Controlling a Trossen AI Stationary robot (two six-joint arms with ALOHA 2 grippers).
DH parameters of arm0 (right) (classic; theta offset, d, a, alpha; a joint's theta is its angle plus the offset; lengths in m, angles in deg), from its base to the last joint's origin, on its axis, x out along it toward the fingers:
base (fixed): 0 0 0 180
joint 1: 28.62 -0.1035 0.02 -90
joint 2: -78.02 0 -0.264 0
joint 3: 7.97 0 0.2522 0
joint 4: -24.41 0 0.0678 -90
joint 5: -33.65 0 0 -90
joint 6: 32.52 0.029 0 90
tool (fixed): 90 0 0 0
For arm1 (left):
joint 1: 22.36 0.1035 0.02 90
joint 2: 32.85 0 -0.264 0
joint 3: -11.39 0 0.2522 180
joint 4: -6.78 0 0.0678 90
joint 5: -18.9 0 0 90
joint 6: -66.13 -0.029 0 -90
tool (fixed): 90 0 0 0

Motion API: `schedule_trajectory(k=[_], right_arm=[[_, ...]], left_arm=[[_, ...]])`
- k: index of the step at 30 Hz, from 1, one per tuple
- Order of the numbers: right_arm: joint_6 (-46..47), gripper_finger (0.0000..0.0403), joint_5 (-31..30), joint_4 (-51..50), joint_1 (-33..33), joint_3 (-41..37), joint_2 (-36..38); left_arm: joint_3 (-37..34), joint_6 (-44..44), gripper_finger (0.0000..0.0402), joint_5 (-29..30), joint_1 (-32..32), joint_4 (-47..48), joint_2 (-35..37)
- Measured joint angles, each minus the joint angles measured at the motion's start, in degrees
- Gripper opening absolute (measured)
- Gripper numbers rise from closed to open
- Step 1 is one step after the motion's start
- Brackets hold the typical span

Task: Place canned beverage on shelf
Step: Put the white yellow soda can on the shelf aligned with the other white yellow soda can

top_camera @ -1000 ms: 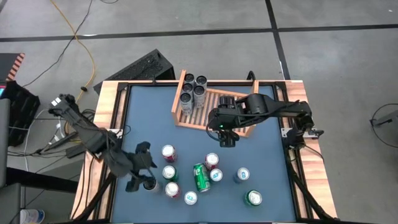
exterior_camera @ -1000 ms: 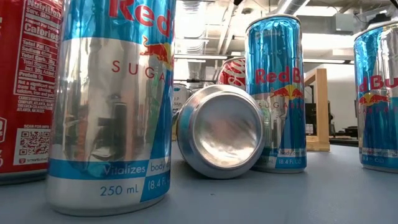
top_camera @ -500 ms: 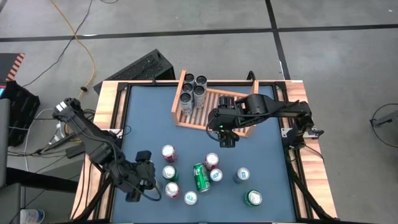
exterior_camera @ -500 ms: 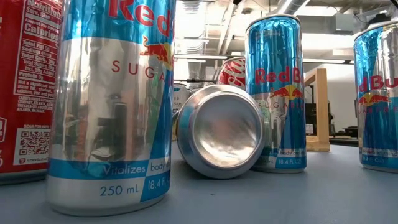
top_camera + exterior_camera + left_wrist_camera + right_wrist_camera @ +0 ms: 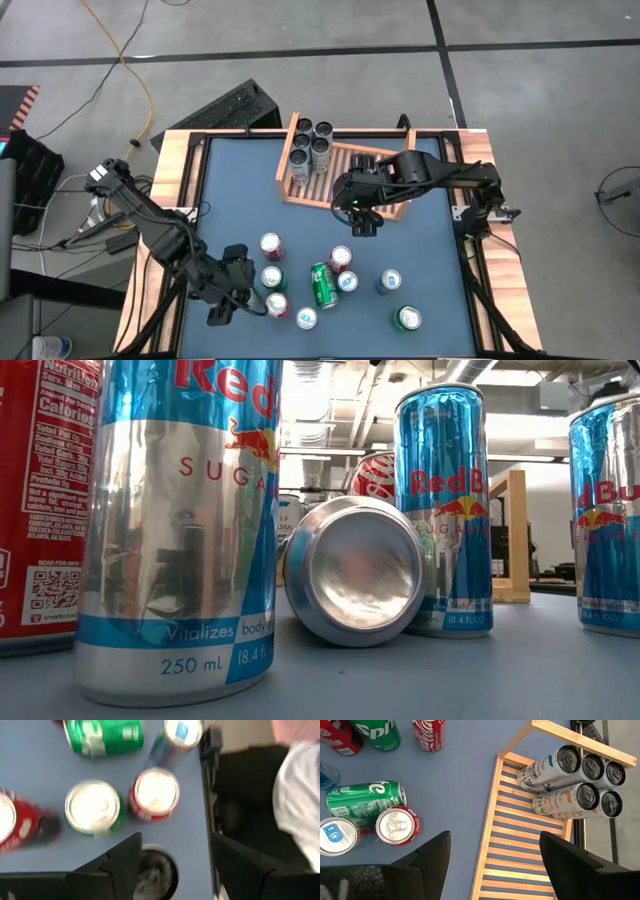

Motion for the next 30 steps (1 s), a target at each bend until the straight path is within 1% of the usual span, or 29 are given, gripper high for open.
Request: schedule_trajectory(k=[3, 5, 9, 12, 15, 17, 21, 30], right_arm=[[-0.3, 0.0291, 0.0, 0.0, 0.0, 0.0, 0.0], [-0.2, 0.0291, 0.0, 0.0, 0.0, 0.0, 0.0], [-0.3, 0.0291, 0.0, 0.0, 0.0, 0.0, 0.0], [-1.2, 0.0291, 0.0, 0.0, 0.0, -0.4, 0.0], [-1.8, 0.0291, 0.0, 0.0, 0.0, -0.9, 0.0], [-1.8, 0.0291, 0.0, 0.0, 0.0, -1.2, 0.0], [-1.9, 0.0291, 0.0, 0.0, 0.0, -1.2, 0.0], [-1.8, 0.0291, 0.0, 0.1, 0.0, -1.2, 0.0]], left_arm=[[0.0, -1.0, 0.0225, -4.5, 1.4, 0.2, 0.0], [0.0, -2.6, 0.0231, -6.0, 2.1, 0.1, 0.0], [0.1, -4.5, 0.0266, -7.6, 2.6, 0.1, 0.0], [0.1, -4.5, 0.0303, -6.7, 2.4, 0.6, 0.0], [0.1, -2.7, 0.0333, -3.2, 2.0, 2.0, 0.0], [0.1, -0.7, 0.0345, -1.3, 1.5, 3.5, 0.0], [0.1, 5.1, 0.0349, 1.4, 0.6, 4.3, -1.2], [0.2, 13.2, 0.0350, 1.9, -2.2, 6.8, -5.8]])
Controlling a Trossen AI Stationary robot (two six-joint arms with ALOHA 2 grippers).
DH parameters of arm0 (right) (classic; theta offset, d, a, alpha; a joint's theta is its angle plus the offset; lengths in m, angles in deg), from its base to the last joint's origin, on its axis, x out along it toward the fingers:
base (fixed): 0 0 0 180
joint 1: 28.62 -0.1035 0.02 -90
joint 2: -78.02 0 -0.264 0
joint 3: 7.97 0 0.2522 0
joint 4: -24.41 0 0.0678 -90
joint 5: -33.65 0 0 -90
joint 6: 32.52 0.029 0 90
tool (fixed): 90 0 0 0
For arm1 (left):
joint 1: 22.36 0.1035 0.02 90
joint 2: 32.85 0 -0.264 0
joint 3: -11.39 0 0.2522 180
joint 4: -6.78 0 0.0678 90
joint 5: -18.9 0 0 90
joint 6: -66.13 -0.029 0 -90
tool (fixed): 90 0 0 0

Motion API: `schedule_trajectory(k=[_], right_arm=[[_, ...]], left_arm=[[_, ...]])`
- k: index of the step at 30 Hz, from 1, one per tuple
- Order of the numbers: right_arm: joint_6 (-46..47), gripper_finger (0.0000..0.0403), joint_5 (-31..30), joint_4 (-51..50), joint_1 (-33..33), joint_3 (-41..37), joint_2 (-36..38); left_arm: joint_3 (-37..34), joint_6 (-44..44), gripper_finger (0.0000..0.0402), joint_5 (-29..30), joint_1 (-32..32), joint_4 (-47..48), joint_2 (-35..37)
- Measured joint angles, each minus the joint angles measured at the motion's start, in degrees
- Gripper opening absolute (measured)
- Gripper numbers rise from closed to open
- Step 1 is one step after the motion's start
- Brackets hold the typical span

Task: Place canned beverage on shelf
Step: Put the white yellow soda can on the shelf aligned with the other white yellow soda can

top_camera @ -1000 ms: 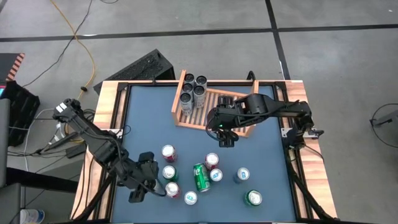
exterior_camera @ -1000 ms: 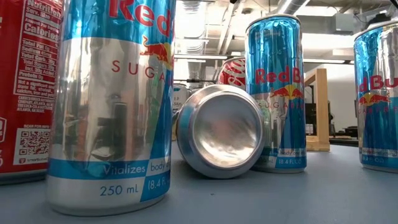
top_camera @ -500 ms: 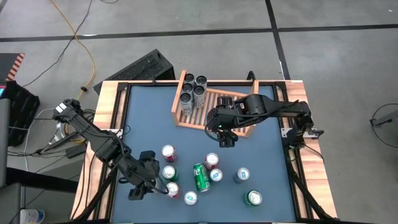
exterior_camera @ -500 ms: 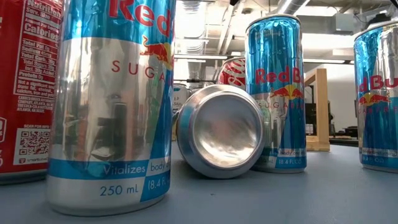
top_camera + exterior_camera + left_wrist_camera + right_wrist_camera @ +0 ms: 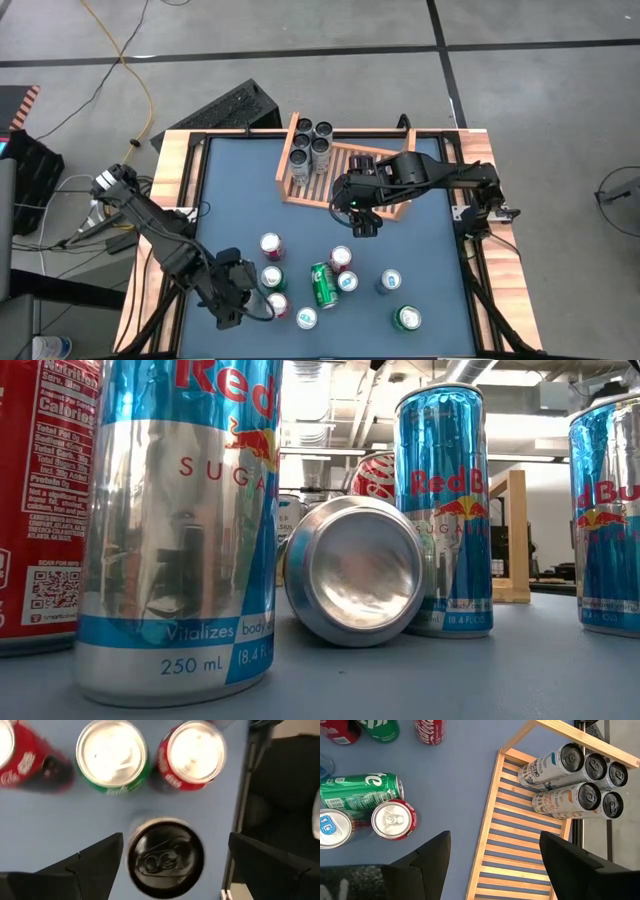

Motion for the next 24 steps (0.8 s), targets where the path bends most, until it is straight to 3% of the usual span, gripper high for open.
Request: schedule_trajectory(k=[15, 24], right_arm=[[-1.3, 0.0291, 0.2, 0.0, 0.0, 0.0, 0.0], [-1.0, 0.0291, 1.5, -0.1, -0.5, 0.0, 0.0]], left_arm=[[0.0, 12.2, 0.0350, 6.0, -2.9, 3.8, -1.1], [0.0, 12.4, 0.0350, 8.5, -3.8, 3.9, -2.2]])
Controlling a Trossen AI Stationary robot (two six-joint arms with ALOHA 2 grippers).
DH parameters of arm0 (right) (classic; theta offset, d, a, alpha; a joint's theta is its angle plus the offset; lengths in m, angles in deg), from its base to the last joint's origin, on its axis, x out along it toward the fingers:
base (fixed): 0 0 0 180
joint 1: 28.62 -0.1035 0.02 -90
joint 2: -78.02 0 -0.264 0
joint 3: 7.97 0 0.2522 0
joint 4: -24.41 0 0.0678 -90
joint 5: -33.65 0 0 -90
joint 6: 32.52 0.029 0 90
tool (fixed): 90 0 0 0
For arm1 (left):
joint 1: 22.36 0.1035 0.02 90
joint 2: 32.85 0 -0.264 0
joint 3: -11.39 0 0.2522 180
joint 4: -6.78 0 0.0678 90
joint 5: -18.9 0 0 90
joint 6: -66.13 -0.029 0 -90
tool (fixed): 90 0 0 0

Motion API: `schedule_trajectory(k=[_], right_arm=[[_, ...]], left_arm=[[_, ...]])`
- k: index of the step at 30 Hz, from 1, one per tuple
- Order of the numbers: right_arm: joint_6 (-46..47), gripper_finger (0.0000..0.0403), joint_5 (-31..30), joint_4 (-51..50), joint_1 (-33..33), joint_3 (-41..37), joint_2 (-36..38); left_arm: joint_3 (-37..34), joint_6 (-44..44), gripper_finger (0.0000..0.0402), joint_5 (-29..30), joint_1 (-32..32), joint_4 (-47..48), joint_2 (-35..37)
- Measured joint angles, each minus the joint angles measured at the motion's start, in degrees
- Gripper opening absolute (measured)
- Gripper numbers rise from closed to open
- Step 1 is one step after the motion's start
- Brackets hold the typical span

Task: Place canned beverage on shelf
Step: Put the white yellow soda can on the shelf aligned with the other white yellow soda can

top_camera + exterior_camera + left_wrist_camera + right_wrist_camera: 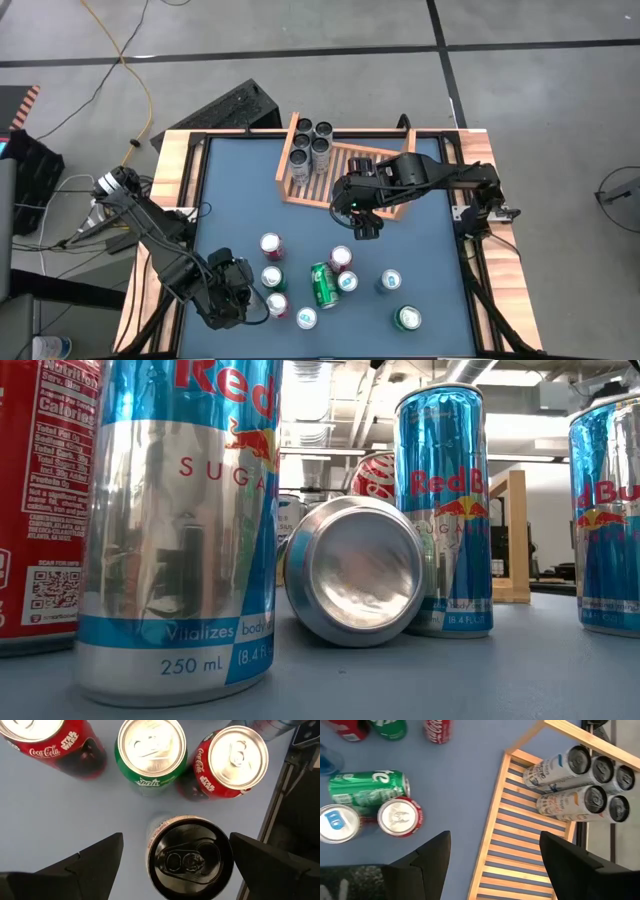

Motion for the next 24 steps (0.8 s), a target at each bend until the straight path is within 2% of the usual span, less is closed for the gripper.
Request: schedule_trajectory(k=[7, 12, 24], right_arm=[[-0.1, 0.0291, 0.2, 0.1, 0.1, 0.0, 0.0], [0.0, 0.0291, 0.2, 0.1, 0.5, 0.0, 0.0], [0.0, 0.0291, 0.1, 0.0, 0.4, 0.0, 0.0]], left_arm=[[0.0, -1.9, 0.0350, -2.6, -0.3, 0.0, -2.5], [0.0, -2.0, 0.0345, -1.9, -0.2, -0.2, -2.4], [0.0, -3.0, 0.0252, -4.4, 0.6, -0.2, -2.4]])
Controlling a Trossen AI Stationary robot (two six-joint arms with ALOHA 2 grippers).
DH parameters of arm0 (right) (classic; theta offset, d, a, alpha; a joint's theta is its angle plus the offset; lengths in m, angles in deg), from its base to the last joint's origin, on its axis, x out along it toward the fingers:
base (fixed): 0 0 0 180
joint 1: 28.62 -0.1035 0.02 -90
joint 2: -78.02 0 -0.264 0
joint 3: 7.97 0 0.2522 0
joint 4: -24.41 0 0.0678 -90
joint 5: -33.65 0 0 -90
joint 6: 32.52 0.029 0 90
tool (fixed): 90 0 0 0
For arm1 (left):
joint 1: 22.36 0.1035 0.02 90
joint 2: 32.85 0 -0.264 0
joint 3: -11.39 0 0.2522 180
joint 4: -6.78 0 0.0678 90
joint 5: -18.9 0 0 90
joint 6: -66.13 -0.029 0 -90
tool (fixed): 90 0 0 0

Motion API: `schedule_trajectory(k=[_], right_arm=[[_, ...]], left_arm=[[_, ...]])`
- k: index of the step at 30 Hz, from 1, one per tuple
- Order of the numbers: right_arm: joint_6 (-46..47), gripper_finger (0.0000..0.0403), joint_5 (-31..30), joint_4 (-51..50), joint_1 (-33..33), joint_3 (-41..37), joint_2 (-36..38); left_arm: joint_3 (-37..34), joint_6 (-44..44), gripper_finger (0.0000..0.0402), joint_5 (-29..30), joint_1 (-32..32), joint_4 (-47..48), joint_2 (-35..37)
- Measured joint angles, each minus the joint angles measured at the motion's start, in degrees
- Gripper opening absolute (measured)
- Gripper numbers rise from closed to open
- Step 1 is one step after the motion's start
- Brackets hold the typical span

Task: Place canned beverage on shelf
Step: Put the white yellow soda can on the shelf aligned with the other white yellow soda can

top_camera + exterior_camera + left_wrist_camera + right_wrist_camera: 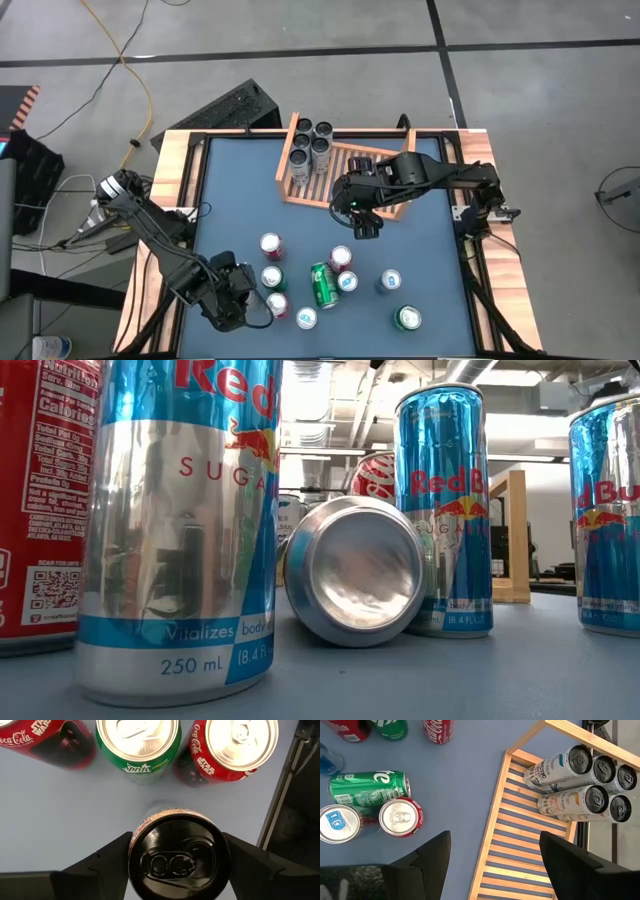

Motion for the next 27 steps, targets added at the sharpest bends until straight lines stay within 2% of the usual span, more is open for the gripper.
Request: schedule_trajectory(k=[6, 12, 17, 27], right_arm=[[-1.7, 0.0291, 0.0, 0.0, 0.0, 0.0, 0.0], [-4.4, 0.0291, 0.0, -0.1, 0.7, 0.0, 0.5], [-9.4, 0.0291, 0.1, 0.6, 2.7, 0.0, 2.7], [-9.3, 0.0291, 3.2, 0.8, 11.0, 0.0, 10.1]], left_arm=[[0.7, 0.1, 0.0246, -1.3, 1.1, 1.2, 0.2], [8.5, -3.2, 0.0246, 0.3, 2.9, 11.8, 0.5], [15.9, -9.4, 0.0246, 2.6, 5.9, 19.8, 0.6], [24.8, -27.8, 0.0246, 4.3, 17.5, 30.4, 0.6]])
